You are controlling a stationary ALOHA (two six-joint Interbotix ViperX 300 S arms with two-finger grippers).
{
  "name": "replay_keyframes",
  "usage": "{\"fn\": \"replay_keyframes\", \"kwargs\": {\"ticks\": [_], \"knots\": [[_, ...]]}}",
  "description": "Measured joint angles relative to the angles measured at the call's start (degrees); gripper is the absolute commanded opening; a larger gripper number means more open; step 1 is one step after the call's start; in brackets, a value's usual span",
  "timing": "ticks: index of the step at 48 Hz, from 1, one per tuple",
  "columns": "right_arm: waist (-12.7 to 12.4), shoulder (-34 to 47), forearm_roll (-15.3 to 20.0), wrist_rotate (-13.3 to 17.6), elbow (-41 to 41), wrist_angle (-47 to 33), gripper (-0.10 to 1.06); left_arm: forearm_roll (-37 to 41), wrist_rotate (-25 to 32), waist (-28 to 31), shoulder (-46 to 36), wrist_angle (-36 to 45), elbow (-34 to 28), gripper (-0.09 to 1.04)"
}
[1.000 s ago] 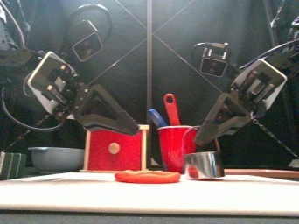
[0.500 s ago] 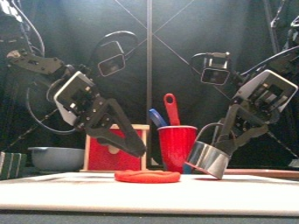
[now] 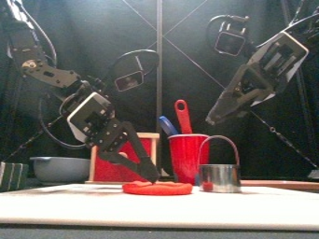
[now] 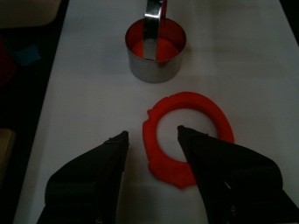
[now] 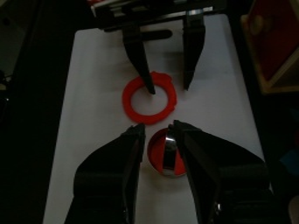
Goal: Get the cutter from the drawer then cut the dough then place the extra dough in the bowl
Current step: Place the extra dough in the bowl
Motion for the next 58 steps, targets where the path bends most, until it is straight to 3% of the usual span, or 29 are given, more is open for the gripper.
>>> {"fn": "replay_keyframes", "kwargs": {"ticks": [16,30,46,58], "knots": [[-1.1,-2.2,0.4,0.0,2.5,0.1,0.73,-0.1,0.1,0.4,0.4,1.5,-0.7,0.60],[-2.1,-2.2,0.3,0.0,3.1,0.0,0.73,-0.1,0.2,0.7,-1.2,1.8,-0.1,0.58],[-2.9,-2.2,0.4,0.0,3.3,0.0,0.73,4.0,0.3,3.5,-22.2,1.8,12.4,0.58],[-3.3,-2.2,0.6,0.1,3.3,0.0,0.73,10.4,0.4,9.6,-43.4,2.2,23.6,0.58]]}}
